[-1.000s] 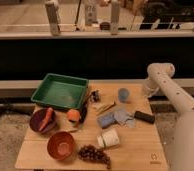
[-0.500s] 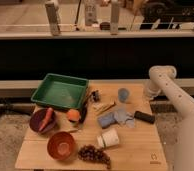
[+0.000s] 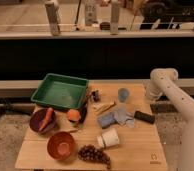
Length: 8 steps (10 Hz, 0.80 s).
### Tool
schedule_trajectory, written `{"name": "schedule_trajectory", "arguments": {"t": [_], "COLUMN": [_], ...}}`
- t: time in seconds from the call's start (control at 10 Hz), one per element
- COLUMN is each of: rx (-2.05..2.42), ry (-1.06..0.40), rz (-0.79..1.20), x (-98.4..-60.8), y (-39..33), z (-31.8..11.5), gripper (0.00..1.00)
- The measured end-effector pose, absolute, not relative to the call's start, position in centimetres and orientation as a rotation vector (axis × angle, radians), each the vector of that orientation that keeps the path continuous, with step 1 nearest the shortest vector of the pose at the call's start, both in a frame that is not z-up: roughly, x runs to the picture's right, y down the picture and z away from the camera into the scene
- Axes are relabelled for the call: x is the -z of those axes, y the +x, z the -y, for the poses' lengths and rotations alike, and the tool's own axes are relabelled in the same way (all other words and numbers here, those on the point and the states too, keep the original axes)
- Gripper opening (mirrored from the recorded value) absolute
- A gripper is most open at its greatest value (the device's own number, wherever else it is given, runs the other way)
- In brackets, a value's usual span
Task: Place eraser in tray
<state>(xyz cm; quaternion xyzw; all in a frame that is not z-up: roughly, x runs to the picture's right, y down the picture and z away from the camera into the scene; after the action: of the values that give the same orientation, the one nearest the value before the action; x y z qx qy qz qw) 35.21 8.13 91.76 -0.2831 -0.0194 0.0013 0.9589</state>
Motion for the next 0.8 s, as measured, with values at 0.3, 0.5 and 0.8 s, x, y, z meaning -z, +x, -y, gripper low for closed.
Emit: {"name": "schedule_trajectory", "arguments": {"t": [0.3, 0.5, 0.8], "rx": [-0.001, -0.004, -0.023], "ry": [-0.580, -0.600, -0.644], "rz": [0.037, 0.042, 0.056], "x": [-91.6, -90.7, -89.6], "y": [35.4, 34.7, 34.1], "z": [-8.8, -9.2, -9.8], "gripper": [0.41, 0.62, 0.80]}}
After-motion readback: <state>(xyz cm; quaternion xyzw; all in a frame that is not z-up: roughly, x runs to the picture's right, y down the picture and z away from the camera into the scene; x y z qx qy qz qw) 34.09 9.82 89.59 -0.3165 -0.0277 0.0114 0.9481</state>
